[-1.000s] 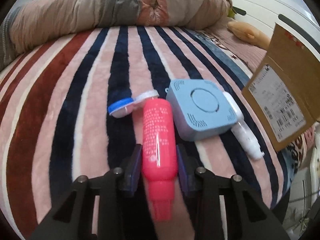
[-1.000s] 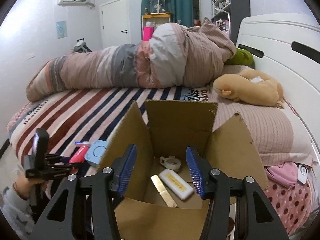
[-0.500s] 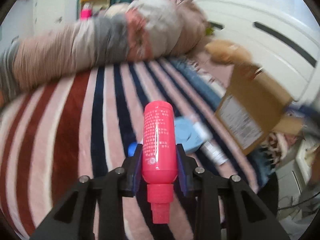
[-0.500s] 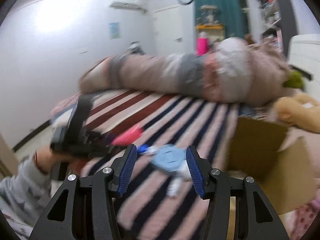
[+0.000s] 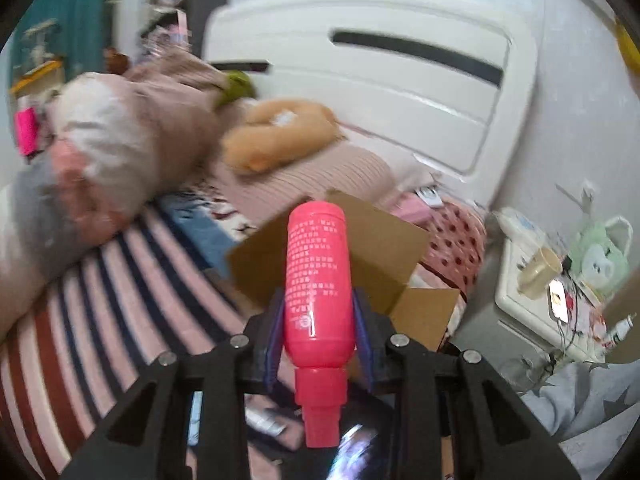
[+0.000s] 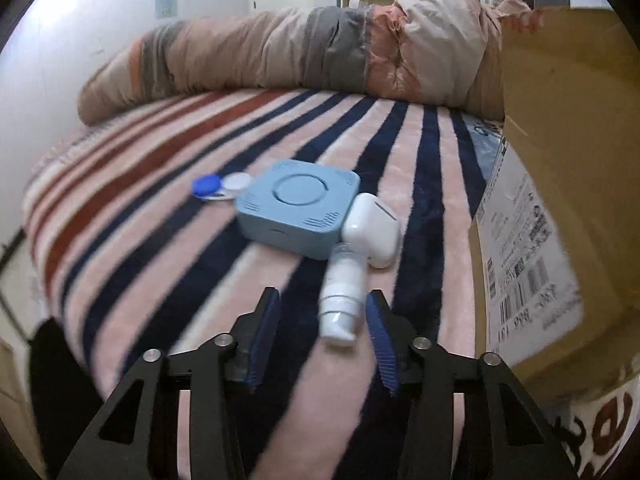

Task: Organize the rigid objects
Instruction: 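Drop the pink bottle into the box with left gripper while right grasps spray bottle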

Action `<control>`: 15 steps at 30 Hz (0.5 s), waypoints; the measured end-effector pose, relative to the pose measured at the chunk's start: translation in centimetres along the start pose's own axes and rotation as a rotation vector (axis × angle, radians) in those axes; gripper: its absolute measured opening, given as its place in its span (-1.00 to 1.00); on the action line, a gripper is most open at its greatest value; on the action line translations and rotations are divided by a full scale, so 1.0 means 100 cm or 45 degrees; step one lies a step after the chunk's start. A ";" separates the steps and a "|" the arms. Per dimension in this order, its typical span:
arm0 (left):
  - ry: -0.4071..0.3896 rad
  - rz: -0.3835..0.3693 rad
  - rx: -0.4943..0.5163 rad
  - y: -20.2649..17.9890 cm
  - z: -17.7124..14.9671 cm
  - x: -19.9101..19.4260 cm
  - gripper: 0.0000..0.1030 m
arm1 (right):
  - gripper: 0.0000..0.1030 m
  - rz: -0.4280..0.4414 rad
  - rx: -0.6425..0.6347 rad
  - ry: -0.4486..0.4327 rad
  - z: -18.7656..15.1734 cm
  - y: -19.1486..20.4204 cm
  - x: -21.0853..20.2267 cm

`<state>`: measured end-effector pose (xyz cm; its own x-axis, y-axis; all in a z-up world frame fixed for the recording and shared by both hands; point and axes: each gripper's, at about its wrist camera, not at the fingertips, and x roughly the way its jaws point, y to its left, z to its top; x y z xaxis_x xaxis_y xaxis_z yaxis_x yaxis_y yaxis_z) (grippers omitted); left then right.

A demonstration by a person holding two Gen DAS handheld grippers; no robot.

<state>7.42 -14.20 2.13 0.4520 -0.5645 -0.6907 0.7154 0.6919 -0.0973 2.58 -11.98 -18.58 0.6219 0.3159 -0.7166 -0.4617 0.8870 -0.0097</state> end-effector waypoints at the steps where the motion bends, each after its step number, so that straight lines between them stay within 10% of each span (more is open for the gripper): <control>1: 0.038 -0.003 0.028 -0.008 0.008 0.015 -0.45 | -0.25 -0.018 -0.008 0.001 -0.002 0.000 0.002; 8: 0.247 -0.020 0.057 -0.021 0.019 0.085 -0.44 | -0.57 -0.070 -0.058 0.015 0.002 -0.007 0.018; 12: 0.185 -0.023 0.005 -0.012 0.016 0.074 0.24 | -0.59 -0.055 -0.066 -0.004 0.003 -0.006 0.012; 15: 0.112 0.007 -0.037 0.003 0.013 0.047 0.26 | -0.59 -0.003 -0.045 -0.016 0.002 -0.007 0.003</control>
<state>10.45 -17.24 -0.27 0.4066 -0.5198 -0.7513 0.6967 0.7084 -0.1132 3.18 -12.50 -18.65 0.6305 0.3183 -0.7079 -0.4825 0.8752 -0.0362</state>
